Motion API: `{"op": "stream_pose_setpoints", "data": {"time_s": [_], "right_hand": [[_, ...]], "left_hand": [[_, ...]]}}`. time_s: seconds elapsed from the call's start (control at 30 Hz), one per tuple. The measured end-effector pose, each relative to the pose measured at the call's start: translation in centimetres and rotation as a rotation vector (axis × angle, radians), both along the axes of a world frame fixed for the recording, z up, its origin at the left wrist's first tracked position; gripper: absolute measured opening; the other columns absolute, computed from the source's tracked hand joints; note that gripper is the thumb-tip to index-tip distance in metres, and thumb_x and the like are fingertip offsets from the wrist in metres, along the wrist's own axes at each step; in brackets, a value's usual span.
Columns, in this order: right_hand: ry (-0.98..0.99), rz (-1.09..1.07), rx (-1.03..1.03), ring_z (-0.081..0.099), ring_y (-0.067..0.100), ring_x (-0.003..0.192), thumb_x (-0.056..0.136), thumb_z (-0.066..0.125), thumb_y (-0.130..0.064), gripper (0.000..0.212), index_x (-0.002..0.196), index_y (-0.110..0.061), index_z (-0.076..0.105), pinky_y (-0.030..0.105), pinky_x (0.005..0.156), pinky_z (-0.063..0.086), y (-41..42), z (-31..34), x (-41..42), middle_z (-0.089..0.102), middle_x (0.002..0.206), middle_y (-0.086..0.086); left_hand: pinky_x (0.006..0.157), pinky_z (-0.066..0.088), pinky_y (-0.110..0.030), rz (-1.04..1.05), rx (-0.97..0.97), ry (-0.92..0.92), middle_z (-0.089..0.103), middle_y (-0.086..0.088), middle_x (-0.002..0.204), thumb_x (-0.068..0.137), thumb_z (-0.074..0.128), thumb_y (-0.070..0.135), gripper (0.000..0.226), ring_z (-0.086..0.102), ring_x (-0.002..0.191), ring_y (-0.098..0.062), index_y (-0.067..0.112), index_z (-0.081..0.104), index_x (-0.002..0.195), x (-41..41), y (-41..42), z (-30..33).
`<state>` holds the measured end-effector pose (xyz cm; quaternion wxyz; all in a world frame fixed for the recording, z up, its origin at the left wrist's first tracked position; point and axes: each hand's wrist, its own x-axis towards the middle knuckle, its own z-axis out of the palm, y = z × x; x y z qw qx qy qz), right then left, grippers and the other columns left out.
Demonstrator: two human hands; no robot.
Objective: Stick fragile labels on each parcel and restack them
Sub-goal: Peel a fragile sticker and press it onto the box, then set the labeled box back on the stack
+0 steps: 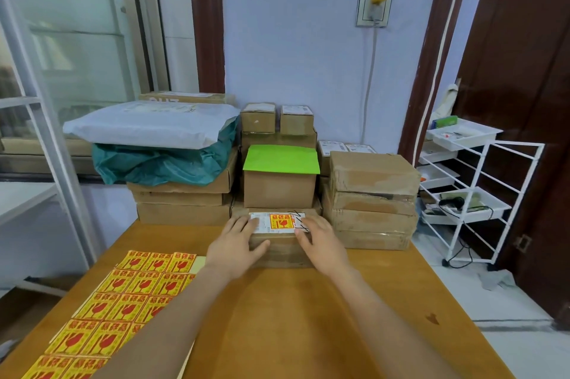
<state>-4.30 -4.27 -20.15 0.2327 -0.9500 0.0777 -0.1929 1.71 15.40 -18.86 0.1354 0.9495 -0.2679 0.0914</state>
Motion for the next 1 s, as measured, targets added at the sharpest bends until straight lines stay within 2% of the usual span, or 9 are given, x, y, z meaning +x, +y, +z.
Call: {"op": "stream_pose_setpoints", "data": {"time_s": [0.3, 0.43, 0.6, 0.63, 0.7, 0.8, 0.9, 0.93, 1.0], "right_hand": [[0.071, 0.003, -0.114, 0.022, 0.014, 0.143, 0.101, 0.034, -0.042, 0.051, 0.143, -0.015, 0.04, 0.033, 0.109, 0.034, -0.5, 1.2, 1.6, 0.033, 0.152, 0.0], [0.126, 0.028, -0.102, 0.033, 0.018, 0.137, 0.1, 0.039, -0.039, 0.047, 0.138, -0.011, 0.047, 0.033, 0.105, 0.037, -0.6, 2.4, 2.1, 0.037, 0.149, 0.004], [0.17, 0.049, -0.117, 0.053, 0.023, 0.114, 0.099, 0.041, -0.032, 0.039, 0.128, -0.01, 0.054, 0.035, 0.088, 0.049, -0.8, 3.4, 2.1, 0.052, 0.13, 0.007], [0.162, 0.054, -0.122, 0.055, 0.024, 0.11, 0.099, 0.042, -0.03, 0.037, 0.127, -0.01, 0.054, 0.035, 0.085, 0.05, -0.9, 3.5, 1.8, 0.054, 0.126, 0.007], [0.097, 0.074, -0.136, 0.055, 0.024, 0.112, 0.098, 0.042, -0.024, 0.037, 0.131, -0.01, 0.052, 0.033, 0.085, 0.05, -0.9, 4.0, 0.9, 0.051, 0.133, 0.005], [-0.045, 0.079, -0.157, 0.053, 0.02, 0.116, 0.096, 0.041, -0.016, 0.039, 0.132, -0.011, 0.053, 0.03, 0.09, 0.045, -1.2, 5.6, -1.0, 0.048, 0.138, 0.001], [-0.154, 0.025, -0.109, 0.055, 0.022, 0.112, 0.094, 0.044, -0.013, 0.035, 0.126, -0.009, 0.057, 0.03, 0.09, 0.041, -2.6, 8.0, -3.1, 0.055, 0.126, 0.004], [-0.184, -0.005, -0.081, 0.056, 0.023, 0.108, 0.094, 0.045, -0.012, 0.033, 0.123, -0.007, 0.059, 0.03, 0.088, 0.042, -3.4, 8.8, -3.8, 0.058, 0.12, 0.006], [-0.24, -0.078, -0.031, 0.058, 0.025, 0.102, 0.094, 0.046, -0.012, 0.026, 0.113, -0.005, 0.062, 0.034, 0.084, 0.046, -5.1, 10.4, -5.1, 0.06, 0.11, 0.008]], "left_hand": [[0.112, 0.031, -0.035, -0.003, -0.009, 0.038, 0.021, 0.007, 0.156, 0.092, 0.037, 0.06, 0.066, 0.009, 0.146, -0.012, 0.026, 0.027, 0.148, 2.5, -0.8, 0.4], [0.113, 0.029, -0.034, -0.014, 0.0, 0.067, 0.023, 0.006, 0.156, 0.091, 0.04, 0.06, 0.066, 0.013, 0.145, -0.013, 0.026, 0.03, 0.147, 3.3, -0.8, 0.9], [0.114, 0.027, -0.035, -0.013, 0.002, 0.068, 0.03, 0.003, 0.153, 0.091, 0.045, 0.058, 0.066, 0.022, 0.142, -0.015, 0.022, 0.033, 0.145, 2.9, -0.8, 1.5], [0.113, 0.026, -0.034, -0.011, 0.002, 0.031, 0.035, 0.002, 0.151, 0.091, 0.046, 0.057, 0.065, 0.027, 0.14, -0.015, 0.021, 0.035, 0.144, 2.6, -0.8, 1.6], [0.112, 0.024, -0.033, -0.03, -0.033, -0.044, 0.042, 0.002, 0.146, 0.091, 0.044, 0.055, 0.062, 0.033, 0.136, -0.016, 0.02, 0.039, 0.142, 1.8, -1.1, 2.0], [0.102, 0.032, -0.03, -0.072, -0.186, -0.053, 0.053, -0.001, 0.132, 0.082, 0.034, 0.055, 0.065, 0.043, 0.126, -0.017, 0.017, 0.05, 0.131, 0.0, -2.3, 3.2], [0.091, 0.037, -0.029, -0.117, -0.299, -0.027, 0.057, -0.003, 0.124, 0.089, 0.044, 0.048, 0.049, 0.048, 0.118, -0.019, 0.014, 0.055, 0.123, -1.5, -4.7, 4.9], [0.092, 0.037, -0.029, -0.138, -0.33, -0.023, 0.055, -0.002, 0.127, 0.092, 0.047, 0.041, 0.043, 0.047, 0.12, -0.018, 0.015, 0.054, 0.125, -1.9, -5.7, 5.5], [0.094, 0.037, -0.028, -0.192, -0.392, -0.01, 0.053, 0.0, 0.132, 0.093, 0.048, 0.039, 0.043, 0.046, 0.124, -0.017, 0.015, 0.052, 0.129, -2.8, -8.0, 7.0]]}}
